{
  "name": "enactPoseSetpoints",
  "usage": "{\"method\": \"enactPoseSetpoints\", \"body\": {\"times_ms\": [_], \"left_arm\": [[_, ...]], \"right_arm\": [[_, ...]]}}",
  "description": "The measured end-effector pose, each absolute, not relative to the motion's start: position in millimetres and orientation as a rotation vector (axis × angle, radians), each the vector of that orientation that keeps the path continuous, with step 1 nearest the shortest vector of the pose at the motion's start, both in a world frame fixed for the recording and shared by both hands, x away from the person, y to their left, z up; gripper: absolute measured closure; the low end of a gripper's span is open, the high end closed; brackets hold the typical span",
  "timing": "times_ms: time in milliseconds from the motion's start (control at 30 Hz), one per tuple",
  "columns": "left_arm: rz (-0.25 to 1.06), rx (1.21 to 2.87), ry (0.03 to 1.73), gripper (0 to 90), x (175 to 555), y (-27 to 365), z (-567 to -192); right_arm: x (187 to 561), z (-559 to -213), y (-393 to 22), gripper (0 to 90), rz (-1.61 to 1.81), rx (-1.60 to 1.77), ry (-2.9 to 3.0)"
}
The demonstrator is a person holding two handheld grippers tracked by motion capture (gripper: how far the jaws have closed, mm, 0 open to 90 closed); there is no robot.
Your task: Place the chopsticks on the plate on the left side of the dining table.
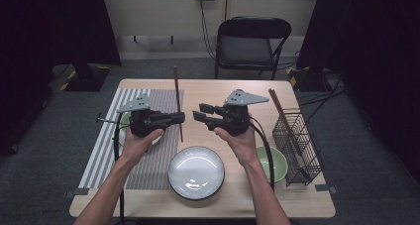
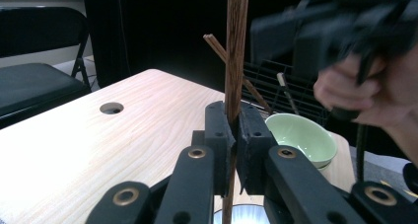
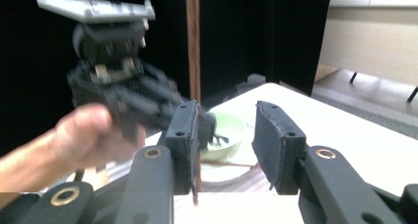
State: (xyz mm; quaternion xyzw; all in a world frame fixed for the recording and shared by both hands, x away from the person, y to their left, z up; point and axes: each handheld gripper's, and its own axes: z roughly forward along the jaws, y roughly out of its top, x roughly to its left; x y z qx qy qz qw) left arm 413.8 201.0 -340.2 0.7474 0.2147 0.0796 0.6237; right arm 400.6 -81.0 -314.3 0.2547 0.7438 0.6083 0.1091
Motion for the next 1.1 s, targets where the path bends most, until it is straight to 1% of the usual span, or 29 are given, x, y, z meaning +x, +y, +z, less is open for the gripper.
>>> {"method": "enactPoseSetpoints", "body": {"times_ms": [300, 467, 633, 800, 867, 933, 967, 1100], "left_arm": [[0.194, 1.701, 0.474, 85.1, 409, 199, -324], [0.211, 1.717, 0.470, 85.1, 408, 192, -320], [0.190, 1.718, 0.449, 85.1, 409, 183, -321], [0.169, 1.719, 0.444, 85.1, 408, 176, -323], [0.171, 1.722, 0.443, 85.0, 409, 176, -323], [0.143, 1.702, 0.441, 85.1, 409, 176, -323], [0.146, 1.706, 0.439, 85.1, 410, 175, -323], [0.160, 1.716, 0.442, 85.0, 410, 176, -325]], "right_arm": [[400, -344, -74, 61.9, 1.777, 0.764, 2.258], [399, -352, -65, 61.4, 1.782, 0.738, 2.294], [402, -355, -55, 61.8, 1.793, 0.706, 2.311], [404, -360, -50, 66.8, 1.805, 0.704, 2.320], [403, -360, -50, 71.3, 1.809, 0.696, 2.314], [404, -360, -50, 73.1, 1.814, 0.693, 2.313], [404, -360, -50, 77.0, 1.815, 0.695, 2.309], [404, -362, -50, 84.7, 1.816, 0.692, 2.308]]}}
